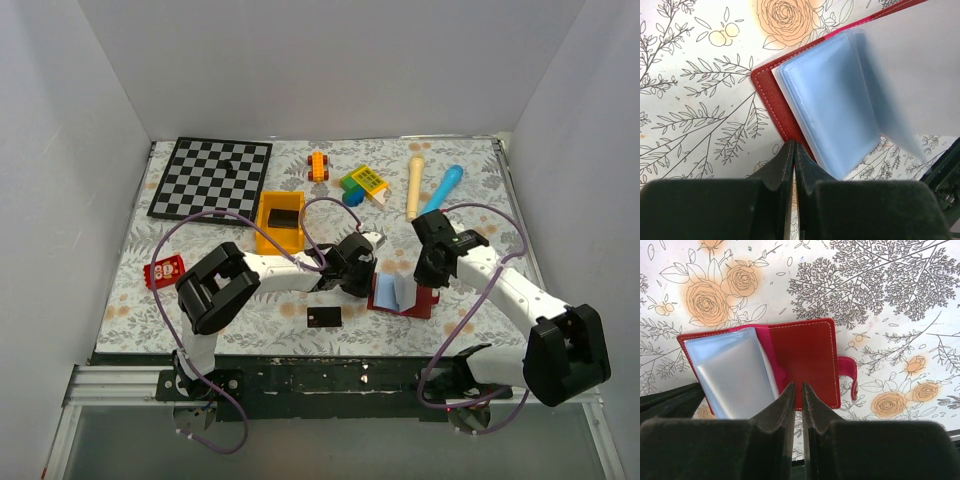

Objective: Put the credit cards into the card holder
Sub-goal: Open the card holder at the center of the board.

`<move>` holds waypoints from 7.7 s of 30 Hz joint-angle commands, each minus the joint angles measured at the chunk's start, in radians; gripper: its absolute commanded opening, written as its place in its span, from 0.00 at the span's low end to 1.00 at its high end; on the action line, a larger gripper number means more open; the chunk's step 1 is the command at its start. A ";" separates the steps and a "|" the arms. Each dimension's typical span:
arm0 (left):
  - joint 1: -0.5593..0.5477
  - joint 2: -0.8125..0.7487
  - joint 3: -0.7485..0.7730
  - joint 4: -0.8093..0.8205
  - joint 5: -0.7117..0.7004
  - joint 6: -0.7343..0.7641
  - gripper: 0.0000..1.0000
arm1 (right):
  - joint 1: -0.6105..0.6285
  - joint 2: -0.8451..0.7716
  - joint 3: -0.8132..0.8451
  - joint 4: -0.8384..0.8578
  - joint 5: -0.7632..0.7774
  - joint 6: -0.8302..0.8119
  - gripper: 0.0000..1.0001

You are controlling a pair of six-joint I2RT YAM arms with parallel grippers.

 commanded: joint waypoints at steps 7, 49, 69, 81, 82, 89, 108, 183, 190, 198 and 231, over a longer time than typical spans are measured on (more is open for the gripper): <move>-0.005 0.005 0.081 -0.053 -0.034 0.061 0.00 | -0.018 0.019 -0.011 0.035 -0.066 -0.016 0.17; -0.005 -0.067 0.041 -0.110 -0.171 0.026 0.00 | -0.036 0.174 -0.033 0.076 -0.102 -0.027 0.18; -0.023 -0.003 0.102 -0.090 -0.056 0.029 0.00 | -0.038 0.183 -0.045 0.095 -0.113 -0.031 0.18; -0.034 0.015 0.113 -0.088 -0.049 0.028 0.00 | -0.038 0.185 -0.048 0.101 -0.125 -0.033 0.18; -0.034 0.020 0.116 -0.090 -0.048 0.025 0.00 | -0.038 0.186 -0.050 0.101 -0.126 -0.031 0.18; -0.038 0.057 0.133 -0.050 -0.007 0.006 0.00 | -0.038 0.191 -0.062 0.124 -0.157 -0.030 0.18; -0.041 0.117 0.146 0.119 0.102 -0.049 0.00 | -0.050 0.177 -0.071 0.173 -0.254 -0.047 0.18; -0.041 0.137 0.064 0.163 0.096 -0.054 0.00 | -0.084 -0.218 -0.002 0.047 -0.066 -0.033 0.25; -0.040 0.138 0.064 0.156 0.090 -0.055 0.00 | -0.084 -0.069 -0.016 0.107 -0.232 -0.059 0.25; -0.040 0.138 0.063 0.159 0.095 -0.058 0.00 | -0.084 0.077 -0.059 0.141 -0.221 -0.020 0.41; 0.104 -0.097 -0.155 0.203 0.050 -0.096 0.00 | -0.084 0.226 -0.042 0.233 -0.300 -0.102 0.26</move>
